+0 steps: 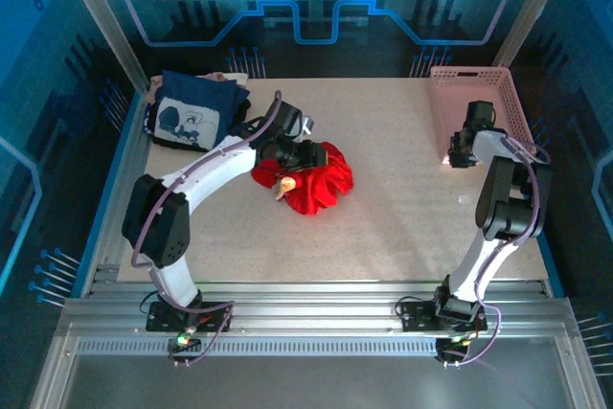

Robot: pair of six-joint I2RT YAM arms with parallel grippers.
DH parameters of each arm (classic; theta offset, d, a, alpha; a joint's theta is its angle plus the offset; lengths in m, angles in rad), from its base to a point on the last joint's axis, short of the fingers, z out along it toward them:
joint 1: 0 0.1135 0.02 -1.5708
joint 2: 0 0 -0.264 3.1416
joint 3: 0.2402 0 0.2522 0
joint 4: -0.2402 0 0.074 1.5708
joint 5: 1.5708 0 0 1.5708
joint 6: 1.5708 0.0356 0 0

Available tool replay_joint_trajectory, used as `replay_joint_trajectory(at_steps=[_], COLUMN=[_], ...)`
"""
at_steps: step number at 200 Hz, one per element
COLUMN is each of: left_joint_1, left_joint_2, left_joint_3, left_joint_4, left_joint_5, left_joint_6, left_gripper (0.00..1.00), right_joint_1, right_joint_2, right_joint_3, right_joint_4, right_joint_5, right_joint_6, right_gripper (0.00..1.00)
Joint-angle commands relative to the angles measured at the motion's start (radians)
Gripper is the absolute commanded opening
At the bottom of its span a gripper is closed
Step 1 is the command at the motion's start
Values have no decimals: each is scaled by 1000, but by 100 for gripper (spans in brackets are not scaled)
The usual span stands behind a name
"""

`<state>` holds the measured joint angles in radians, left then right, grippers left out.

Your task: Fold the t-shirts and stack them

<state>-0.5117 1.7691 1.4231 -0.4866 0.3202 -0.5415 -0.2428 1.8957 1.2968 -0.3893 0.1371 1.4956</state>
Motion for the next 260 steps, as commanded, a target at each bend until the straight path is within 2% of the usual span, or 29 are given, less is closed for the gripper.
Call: replay_joint_trajectory(at_steps=[1, 15, 25, 29, 32, 63, 96, 113, 137, 157, 173, 197, 260], left_joint_1=[32, 76, 114, 130, 142, 272, 389, 410, 411, 412, 414, 417, 415], left_joint_2=[-53, -110, -154, -172, -185, -294, -361, -359, -347, -327, -293, -235, -60], left_joint_3=[27, 41, 48, 47, 45, -36, -250, -323, -407, -464, -480, -492, -455], left_joint_4=[15, -48, -96, -110, -122, -226, -141, -94, 5, 81, 94, 105, 222], left_joint_5=[27, 11, 5, 3, 1, -27, 55, 101, 172, 196, 177, 133, 98], left_joint_6=[-38, -33, -27, -24, -21, 7, 19, 22, 9, -14, -24, -45, -107], left_gripper=[98, 99, 99, 99, 99, 99, 99, 98, 96, 91, 87, 81, 72], right_joint_1=[-3, 4, 17, 22, 26, 102, 253, 337, 450, 538, 600, 672, 728], right_joint_2=[24, -10, -44, -60, -72, -226, -380, -422, -469, -459, -434, -361, -173], right_joint_3=[16, 1, -8, -12, -16, -91, -185, -214, -303, -314, -299, -235, -85], right_joint_4=[6, 29, 26, 25, 22, -26, -130, -196, -83, -1, 65, 71, 65], right_joint_5=[-65, -97, -116, -128, -136, -223, -278, -273, -358, -413, -467, -483, -432], right_joint_6=[-23, -77, -131, -157, -177, -371, -562, -669, -790, -886, -937, -1004, -1040], right_gripper=[63, 80, 88, 98, 100, 100, 100, 100, 98, 95, 94, 89, 73])
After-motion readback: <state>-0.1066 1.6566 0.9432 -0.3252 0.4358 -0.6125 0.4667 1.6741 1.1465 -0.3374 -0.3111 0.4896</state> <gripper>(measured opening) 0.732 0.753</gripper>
